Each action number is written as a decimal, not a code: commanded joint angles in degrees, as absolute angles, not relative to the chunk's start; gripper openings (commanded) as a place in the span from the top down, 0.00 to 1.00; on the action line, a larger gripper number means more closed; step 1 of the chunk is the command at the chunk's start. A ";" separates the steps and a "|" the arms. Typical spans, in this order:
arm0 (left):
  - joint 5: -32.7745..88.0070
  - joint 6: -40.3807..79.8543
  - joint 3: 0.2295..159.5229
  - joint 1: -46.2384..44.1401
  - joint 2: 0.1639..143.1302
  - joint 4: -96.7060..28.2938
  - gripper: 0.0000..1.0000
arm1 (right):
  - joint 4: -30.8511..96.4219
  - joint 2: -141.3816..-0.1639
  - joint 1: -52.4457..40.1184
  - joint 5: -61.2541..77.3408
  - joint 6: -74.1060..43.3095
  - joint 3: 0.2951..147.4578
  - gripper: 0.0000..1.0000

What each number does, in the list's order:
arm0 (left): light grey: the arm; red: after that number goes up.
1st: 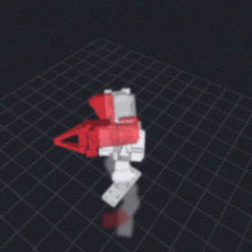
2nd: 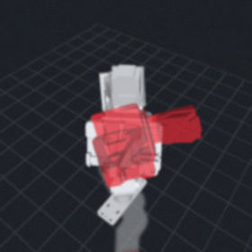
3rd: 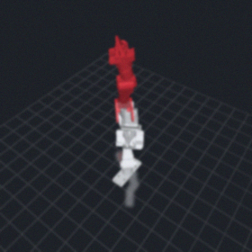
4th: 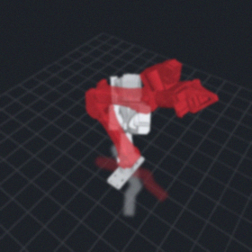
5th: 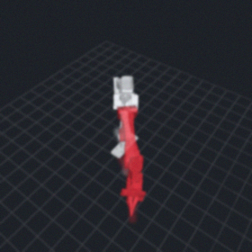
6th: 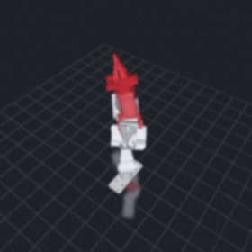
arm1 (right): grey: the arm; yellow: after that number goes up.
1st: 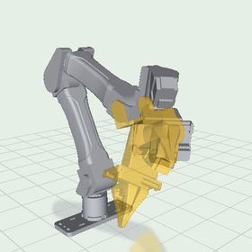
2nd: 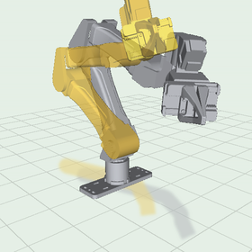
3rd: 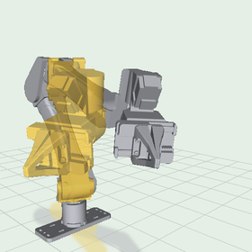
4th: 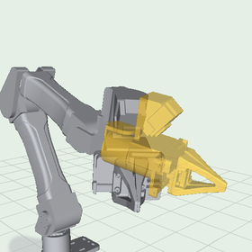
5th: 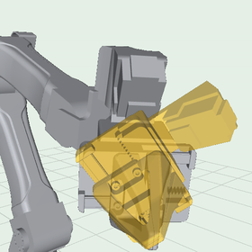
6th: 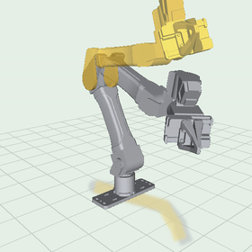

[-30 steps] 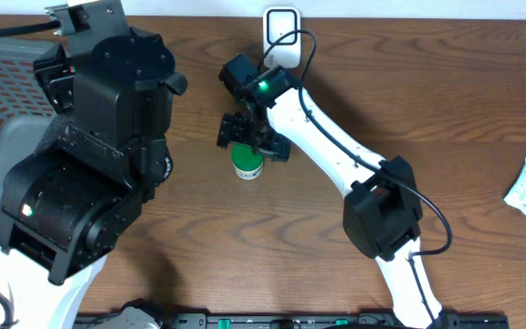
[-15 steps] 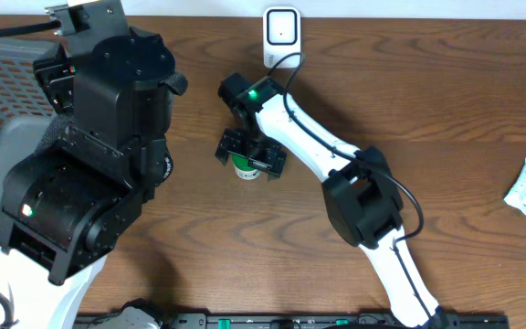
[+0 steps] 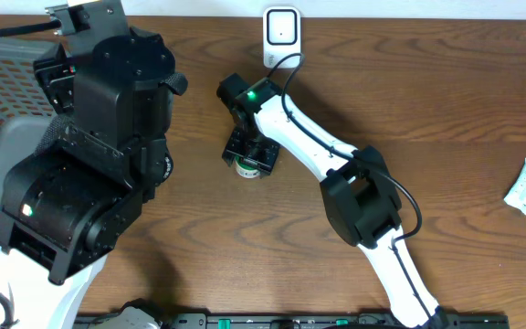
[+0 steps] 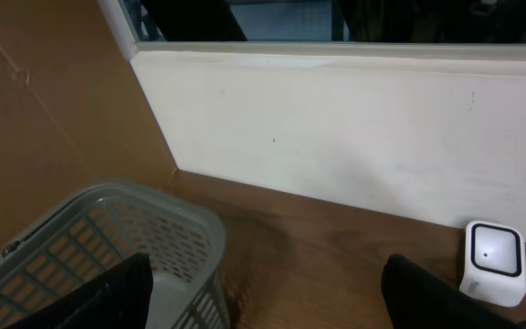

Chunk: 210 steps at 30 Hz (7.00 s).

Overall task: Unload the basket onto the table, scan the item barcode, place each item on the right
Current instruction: 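Grasp the green-capped bottle with the right gripper and lift it, then carry the bottle with the right gripper to the scanner, then hold the bottle's label over the scanner window, then move the bottle right toward the table edge with the right gripper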

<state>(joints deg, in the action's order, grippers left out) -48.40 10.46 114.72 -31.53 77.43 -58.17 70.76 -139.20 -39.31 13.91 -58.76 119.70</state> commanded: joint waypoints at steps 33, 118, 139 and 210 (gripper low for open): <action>-49.56 10.33 114.43 -31.42 77.28 -58.24 0.19 | 78.91 -139.72 -36.36 -1.02 -25.19 119.79 0.18; -49.56 10.33 114.43 -31.42 77.28 -58.24 0.19 | 97.32 -139.35 -16.05 24.80 -8.95 140.59 0.52; -49.56 10.33 114.43 -31.42 77.28 -58.24 0.19 | 81.17 -128.99 -21.54 -8.14 -9.34 163.39 0.59; -49.56 10.33 114.43 -31.42 77.28 -58.24 0.20 | -15.70 -135.02 -27.51 -35.14 12.64 109.65 0.50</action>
<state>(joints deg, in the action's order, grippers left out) -48.40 10.46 114.72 -31.53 77.43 -58.17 -16.86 -143.33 -27.22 -31.11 10.28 108.95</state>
